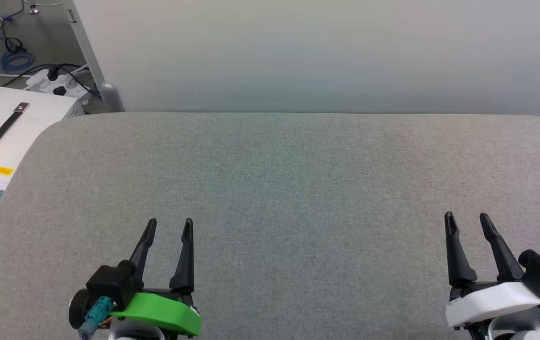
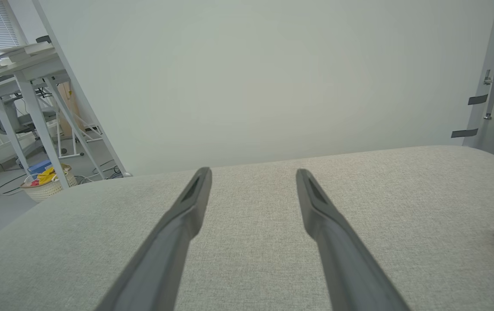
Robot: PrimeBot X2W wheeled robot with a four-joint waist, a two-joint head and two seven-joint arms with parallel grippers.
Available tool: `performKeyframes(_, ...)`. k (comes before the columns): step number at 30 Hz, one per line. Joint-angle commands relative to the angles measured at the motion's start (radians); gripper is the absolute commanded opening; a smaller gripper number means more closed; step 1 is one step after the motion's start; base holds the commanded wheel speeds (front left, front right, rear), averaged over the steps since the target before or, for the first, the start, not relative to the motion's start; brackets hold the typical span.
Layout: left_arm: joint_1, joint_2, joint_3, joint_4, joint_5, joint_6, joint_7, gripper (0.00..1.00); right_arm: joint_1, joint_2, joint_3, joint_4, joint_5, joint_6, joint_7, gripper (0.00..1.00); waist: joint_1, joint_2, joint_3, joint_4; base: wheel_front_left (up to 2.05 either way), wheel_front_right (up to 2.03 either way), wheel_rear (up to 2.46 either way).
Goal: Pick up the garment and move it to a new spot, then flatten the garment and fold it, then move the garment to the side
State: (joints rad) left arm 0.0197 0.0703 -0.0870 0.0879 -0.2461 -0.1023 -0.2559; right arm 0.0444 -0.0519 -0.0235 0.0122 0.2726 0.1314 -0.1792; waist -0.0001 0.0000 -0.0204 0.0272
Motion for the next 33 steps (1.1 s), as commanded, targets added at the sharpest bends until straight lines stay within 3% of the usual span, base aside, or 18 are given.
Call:
performKeyframes(1,0.014,-0.004,0.005,-0.005,0.008,-0.007,-0.006,1.00,0.006,0.001,0.000,-0.003,-0.001,-0.001,0.002,1.00,0.0001,0.0000,0.000,-0.001,0.00,0.00,0.00)
performKeyframes(20,0.021,-0.016,0.035,-0.016,0.022,-0.019,-0.006,1.00,0.000,0.002,0.007,-0.003,-0.001,-0.001,0.001,1.00,0.0001,0.0000,0.012,-0.009,0.00,0.00,0.00)
performKeyframes(21,0.003,-0.011,0.032,-0.013,0.018,-0.016,0.000,0.00,0.000,0.002,0.005,0.000,0.001,0.000,0.000,0.00,0.0001,0.0000,0.011,-0.009,0.00,0.00,0.00)
performKeyframes(33,0.000,-0.009,0.034,-0.015,0.033,-0.008,0.019,0.00,-0.003,0.002,0.005,0.000,-0.017,0.000,0.012,0.00,0.0001,0.0000,0.013,-0.010,0.00,0.00,0.00)
